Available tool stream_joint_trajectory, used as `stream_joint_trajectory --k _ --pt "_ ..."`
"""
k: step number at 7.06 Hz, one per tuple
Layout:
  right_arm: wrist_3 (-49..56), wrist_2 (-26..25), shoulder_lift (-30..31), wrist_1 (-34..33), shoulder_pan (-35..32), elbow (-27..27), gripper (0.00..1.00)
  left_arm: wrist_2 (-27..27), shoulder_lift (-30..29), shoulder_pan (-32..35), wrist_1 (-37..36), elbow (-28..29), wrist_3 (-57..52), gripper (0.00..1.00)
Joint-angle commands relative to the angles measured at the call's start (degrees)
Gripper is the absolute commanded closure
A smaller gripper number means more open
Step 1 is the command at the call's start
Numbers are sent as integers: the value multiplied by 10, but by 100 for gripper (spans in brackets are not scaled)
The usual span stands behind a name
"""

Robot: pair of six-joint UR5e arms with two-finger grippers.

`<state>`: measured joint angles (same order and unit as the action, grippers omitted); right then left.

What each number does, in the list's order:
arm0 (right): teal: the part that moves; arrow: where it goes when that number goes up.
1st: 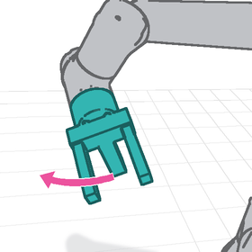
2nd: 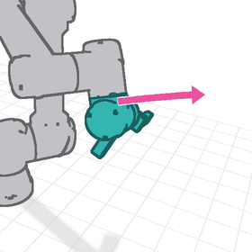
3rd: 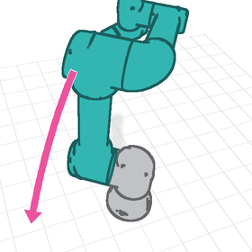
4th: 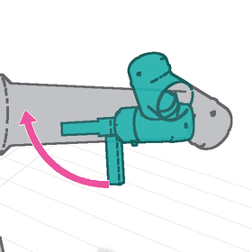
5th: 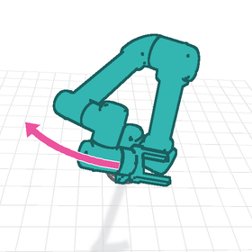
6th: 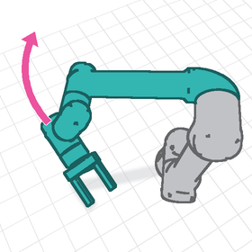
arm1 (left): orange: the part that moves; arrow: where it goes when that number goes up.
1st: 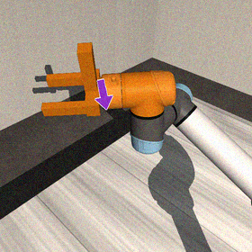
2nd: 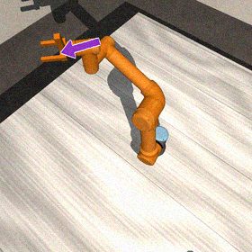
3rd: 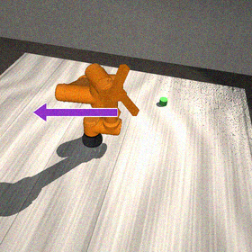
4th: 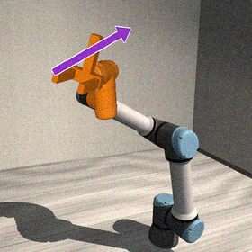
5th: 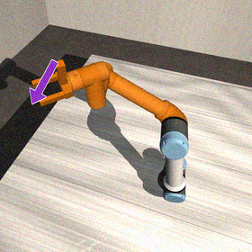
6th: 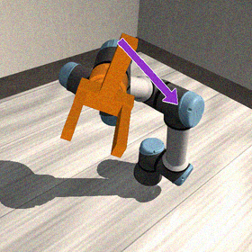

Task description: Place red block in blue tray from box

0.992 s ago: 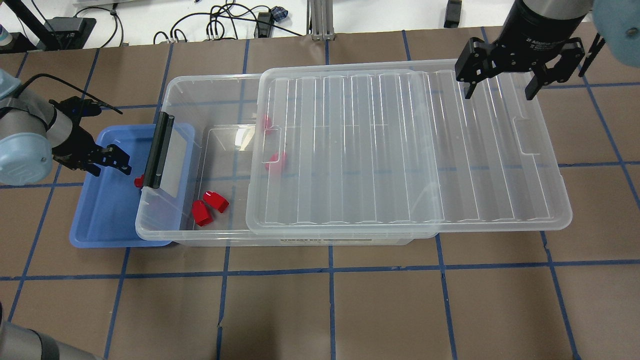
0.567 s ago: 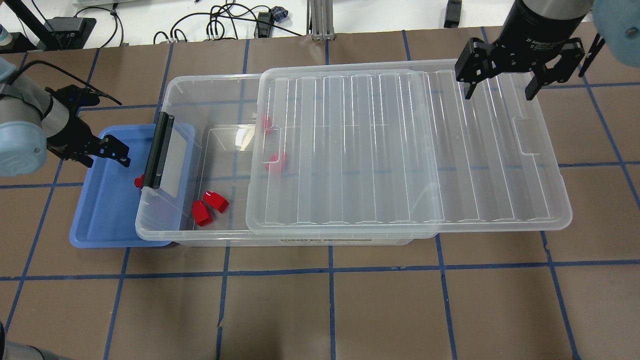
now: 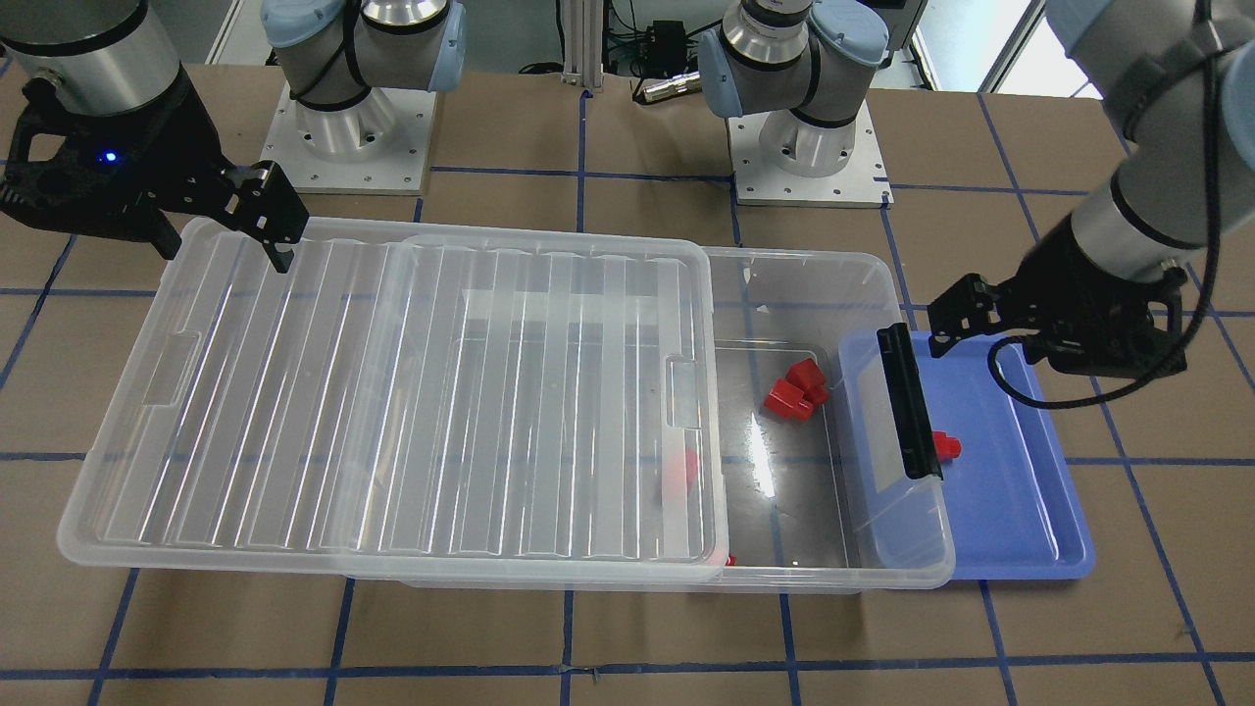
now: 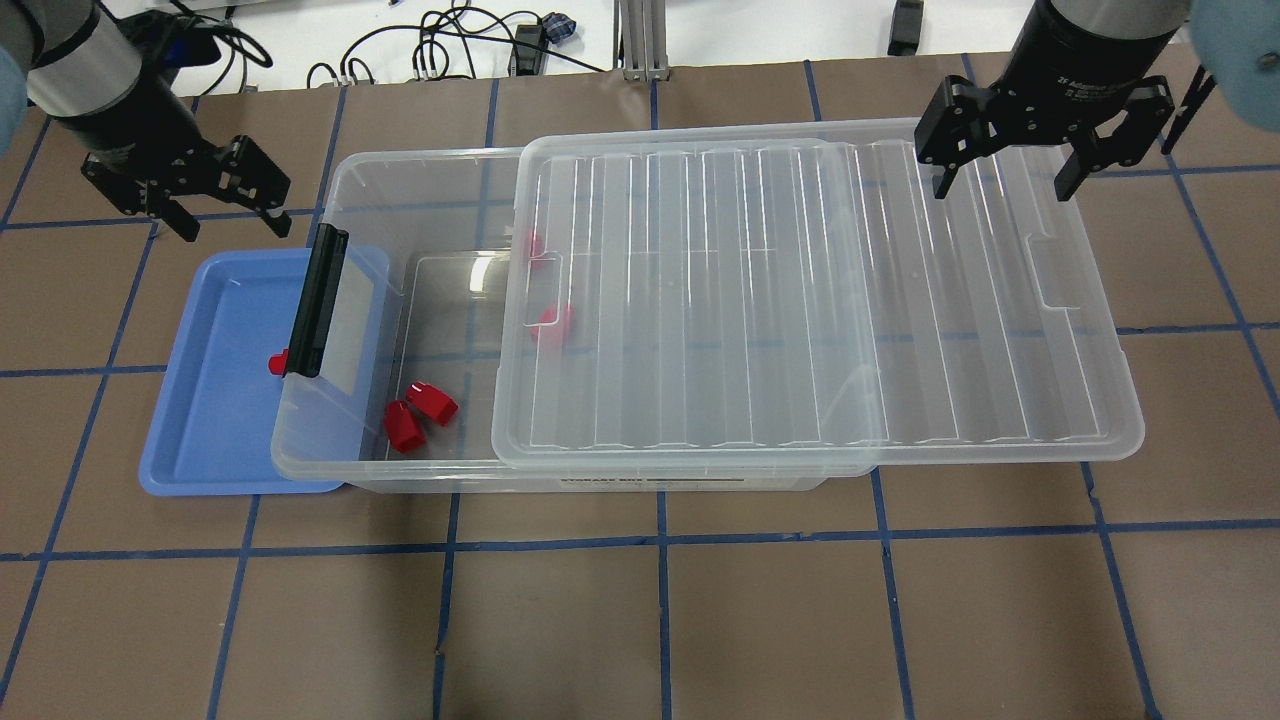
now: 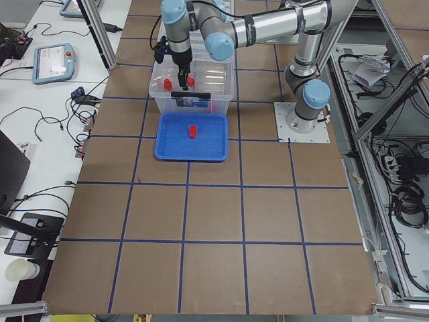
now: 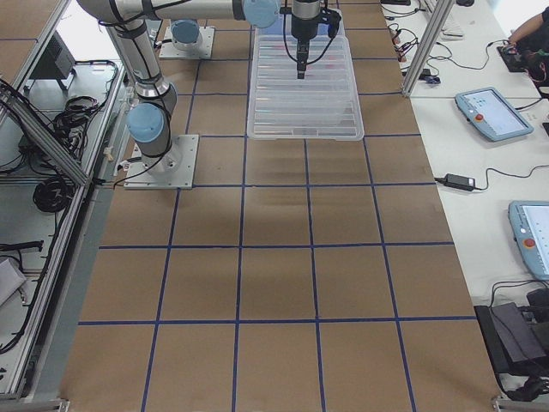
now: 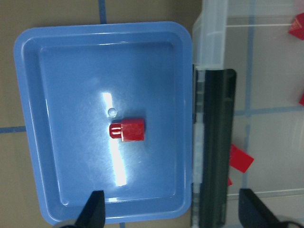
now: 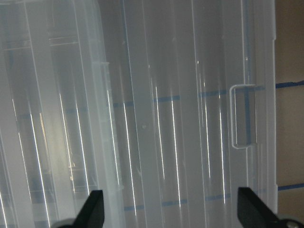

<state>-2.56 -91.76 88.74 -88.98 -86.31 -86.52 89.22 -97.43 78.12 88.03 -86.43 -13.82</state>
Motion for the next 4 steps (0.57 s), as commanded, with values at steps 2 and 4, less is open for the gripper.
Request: stream_joint_trajectory --k 2,4 --pt "8 1 0 5 80 5 0 25 78 81 0 -15 51 0" --pt "104 -9 -1 4 172 -2 0 25 88 80 -66 -25 59 0"
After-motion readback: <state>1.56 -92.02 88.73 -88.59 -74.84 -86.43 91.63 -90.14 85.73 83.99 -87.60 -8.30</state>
